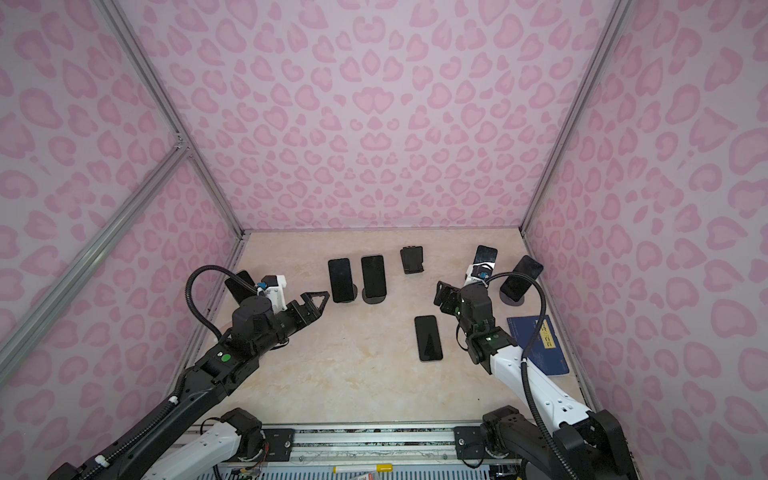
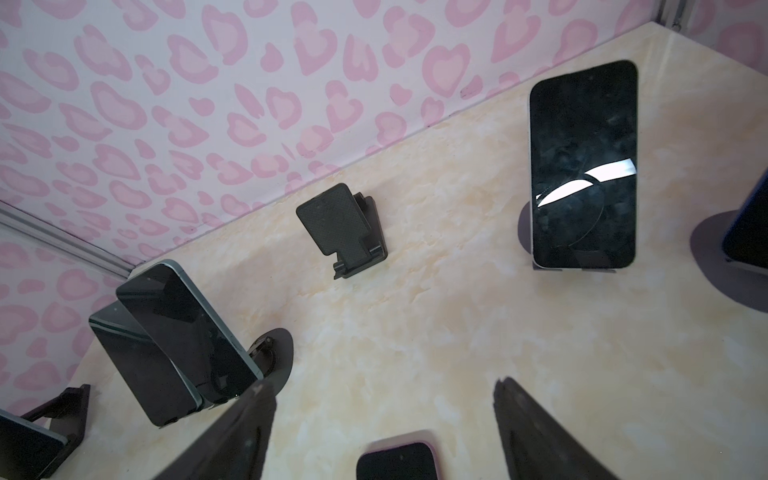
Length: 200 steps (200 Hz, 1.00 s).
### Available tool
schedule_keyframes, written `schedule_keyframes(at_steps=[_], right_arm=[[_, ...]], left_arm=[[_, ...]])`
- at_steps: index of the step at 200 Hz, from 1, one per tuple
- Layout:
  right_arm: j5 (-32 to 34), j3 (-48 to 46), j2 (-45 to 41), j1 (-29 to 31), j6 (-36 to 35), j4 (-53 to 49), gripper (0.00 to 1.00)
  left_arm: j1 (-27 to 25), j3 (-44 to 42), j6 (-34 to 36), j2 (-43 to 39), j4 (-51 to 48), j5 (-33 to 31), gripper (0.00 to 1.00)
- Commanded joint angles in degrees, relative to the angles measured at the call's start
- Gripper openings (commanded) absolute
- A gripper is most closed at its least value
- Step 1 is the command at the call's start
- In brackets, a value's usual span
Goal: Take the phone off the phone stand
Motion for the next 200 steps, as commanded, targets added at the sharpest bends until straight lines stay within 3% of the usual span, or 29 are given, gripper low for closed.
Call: schedule_keyframes(at_steps=[1, 29, 62, 94, 135, 162, 200], right_arm=[[8.28, 0.05, -1.36, 0.11, 0.2, -5.32, 0.81], [14.39, -0.7, -5.06, 0.02, 2.61, -9.18, 0.75], [8.99, 2.28, -4.2, 0.62, 1.13, -11.22, 0.78], [11.61, 6.4, -1.52, 8.27, -2.19, -11.56, 0.81], [13.75, 15.21, 7.32, 16.78, -6.34, -13.47, 0.84], [19.74, 23.47, 15.77, 20.99, -12.78, -14.86, 0.88], [15.95, 34.98, 26.14, 21.53, -12.2, -15.94, 0.97]], left_arm=[[0.01, 0.15, 1.52, -0.53, 0.4, -0.52, 0.97], [0.01, -2.7, 0.09, -2.3, 0.51, -0.99, 0.97], [-0.01, -5.83, -1.37, -5.41, -0.76, -4.37, 0.97], [0.02, -9.08, -2.21, -8.72, -0.79, -9.5, 0.97], [0.0, -9.95, -7.28, -10.41, -5.44, -11.25, 0.97], [0.02, -9.4, -6.59, -11.63, -8.15, -9.6, 0.97], [0.02, -11.73, -10.68, -15.7, -8.96, -9.64, 0.97]])
